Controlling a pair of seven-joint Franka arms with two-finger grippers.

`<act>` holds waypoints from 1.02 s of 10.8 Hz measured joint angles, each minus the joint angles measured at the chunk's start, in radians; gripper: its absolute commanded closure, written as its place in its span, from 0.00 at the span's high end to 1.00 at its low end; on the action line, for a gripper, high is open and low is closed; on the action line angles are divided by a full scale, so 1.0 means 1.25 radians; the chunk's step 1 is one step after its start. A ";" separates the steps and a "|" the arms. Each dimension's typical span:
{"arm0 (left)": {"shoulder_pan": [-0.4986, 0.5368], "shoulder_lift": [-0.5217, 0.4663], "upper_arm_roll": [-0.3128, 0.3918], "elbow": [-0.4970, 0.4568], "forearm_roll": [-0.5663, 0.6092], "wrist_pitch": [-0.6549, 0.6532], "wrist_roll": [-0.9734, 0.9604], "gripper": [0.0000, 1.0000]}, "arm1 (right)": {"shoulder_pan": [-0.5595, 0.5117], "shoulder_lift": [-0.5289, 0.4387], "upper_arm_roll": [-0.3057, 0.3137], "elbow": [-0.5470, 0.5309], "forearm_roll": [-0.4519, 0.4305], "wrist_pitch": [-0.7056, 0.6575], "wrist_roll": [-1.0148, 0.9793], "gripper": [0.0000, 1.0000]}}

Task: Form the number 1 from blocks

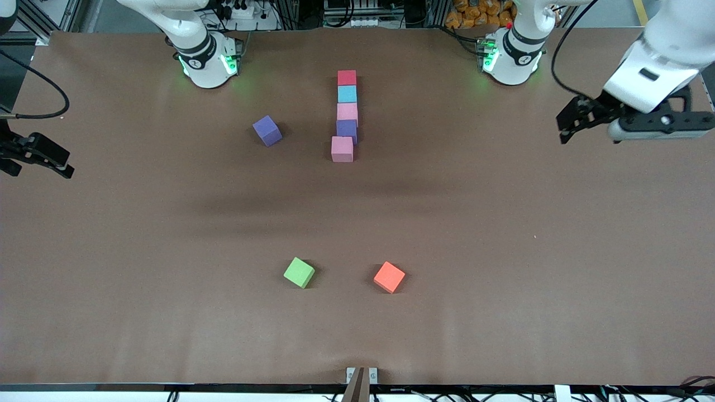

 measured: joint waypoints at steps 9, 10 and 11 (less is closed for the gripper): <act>-0.002 0.057 0.050 0.123 -0.047 -0.109 0.046 1.00 | 0.004 0.000 0.002 0.031 0.000 -0.007 0.000 1.00; -0.002 0.069 0.050 0.130 -0.047 -0.111 0.046 1.00 | 0.004 0.000 0.002 0.031 0.000 -0.011 0.000 1.00; -0.002 0.077 0.050 0.135 -0.047 -0.112 0.046 1.00 | 0.004 0.000 0.002 0.032 0.000 -0.022 0.000 1.00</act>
